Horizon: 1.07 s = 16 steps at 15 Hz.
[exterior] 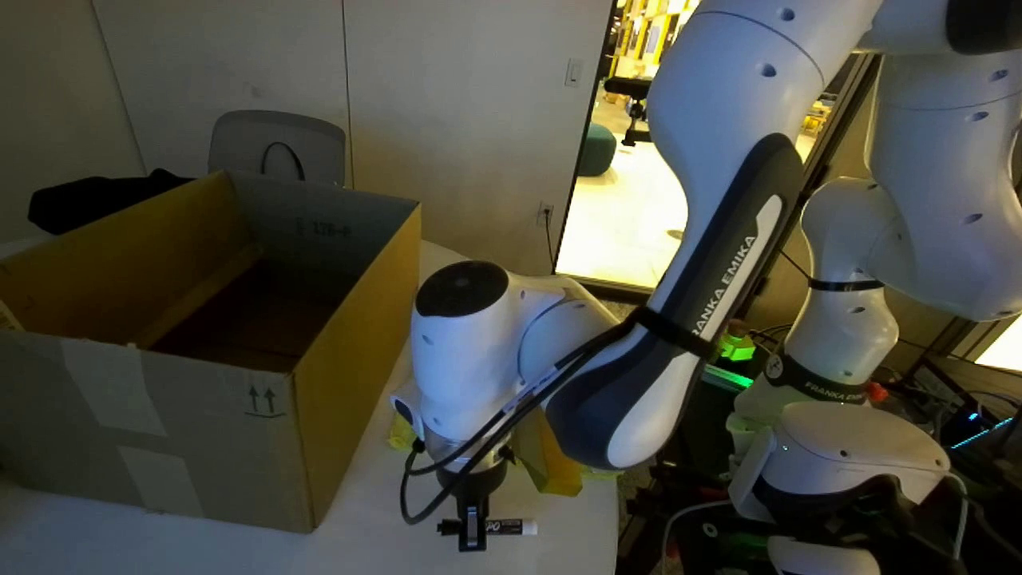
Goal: Put the marker on the cloth, fold it and then put it in the box
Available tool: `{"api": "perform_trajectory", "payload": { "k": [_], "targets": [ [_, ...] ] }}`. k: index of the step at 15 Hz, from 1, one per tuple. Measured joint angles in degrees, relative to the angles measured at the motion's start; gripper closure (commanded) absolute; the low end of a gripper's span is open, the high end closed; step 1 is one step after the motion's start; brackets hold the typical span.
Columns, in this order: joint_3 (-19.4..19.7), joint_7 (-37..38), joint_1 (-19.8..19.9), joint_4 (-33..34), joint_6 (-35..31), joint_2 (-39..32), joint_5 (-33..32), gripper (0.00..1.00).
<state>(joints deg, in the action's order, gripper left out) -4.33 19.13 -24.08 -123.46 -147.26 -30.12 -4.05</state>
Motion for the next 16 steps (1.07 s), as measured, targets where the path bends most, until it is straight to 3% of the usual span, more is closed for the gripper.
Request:
{"api": "perform_trajectory", "payload": {
  "k": [7, 16],
  "targets": [
    [6.4, 1.9, 2.2, -7.1, 0.8, 7.0, -8.9, 0.93],
    [15.6, 8.1, 7.2, -9.1, -1.3, 5.2, -20.2, 0.93]
  ]
}}
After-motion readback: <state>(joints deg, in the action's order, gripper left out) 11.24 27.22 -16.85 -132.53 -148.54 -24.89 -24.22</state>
